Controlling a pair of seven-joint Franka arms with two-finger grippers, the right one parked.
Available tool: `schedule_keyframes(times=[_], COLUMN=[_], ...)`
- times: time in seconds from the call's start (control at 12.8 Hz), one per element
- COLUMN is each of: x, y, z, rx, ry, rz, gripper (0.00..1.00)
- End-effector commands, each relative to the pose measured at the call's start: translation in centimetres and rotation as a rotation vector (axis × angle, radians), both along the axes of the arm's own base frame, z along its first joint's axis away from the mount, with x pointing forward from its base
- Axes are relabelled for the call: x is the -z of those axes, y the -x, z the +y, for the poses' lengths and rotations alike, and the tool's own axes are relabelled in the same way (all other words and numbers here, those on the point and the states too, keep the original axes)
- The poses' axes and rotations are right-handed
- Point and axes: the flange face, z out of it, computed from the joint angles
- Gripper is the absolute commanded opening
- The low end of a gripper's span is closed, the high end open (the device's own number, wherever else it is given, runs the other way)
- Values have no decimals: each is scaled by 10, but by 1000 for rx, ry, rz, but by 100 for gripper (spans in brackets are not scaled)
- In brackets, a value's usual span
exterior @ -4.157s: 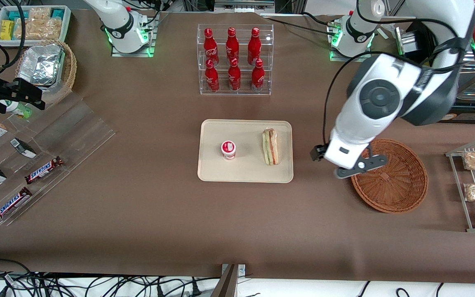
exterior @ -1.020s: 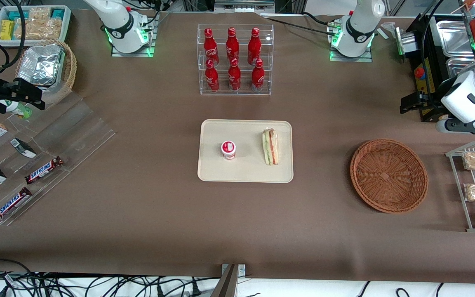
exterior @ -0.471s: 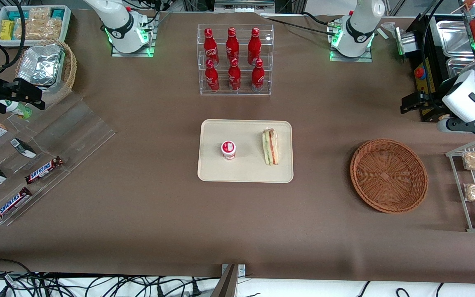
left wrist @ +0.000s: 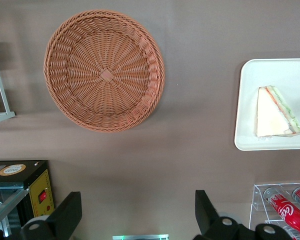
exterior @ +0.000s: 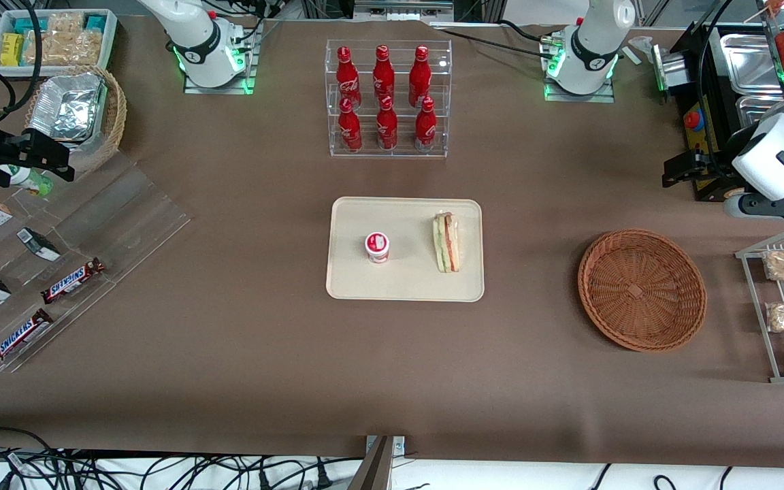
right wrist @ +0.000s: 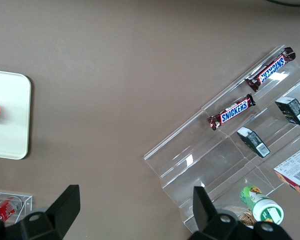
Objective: Place sandwich from basket to tray
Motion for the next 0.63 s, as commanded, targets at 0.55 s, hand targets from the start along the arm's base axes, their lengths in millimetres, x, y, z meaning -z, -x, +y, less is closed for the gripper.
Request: schedule_keyframes(times=[0.55], x=[-4], y=[2], z=[-6], rx=[27], ry=[22], rz=[14], gripper=[100])
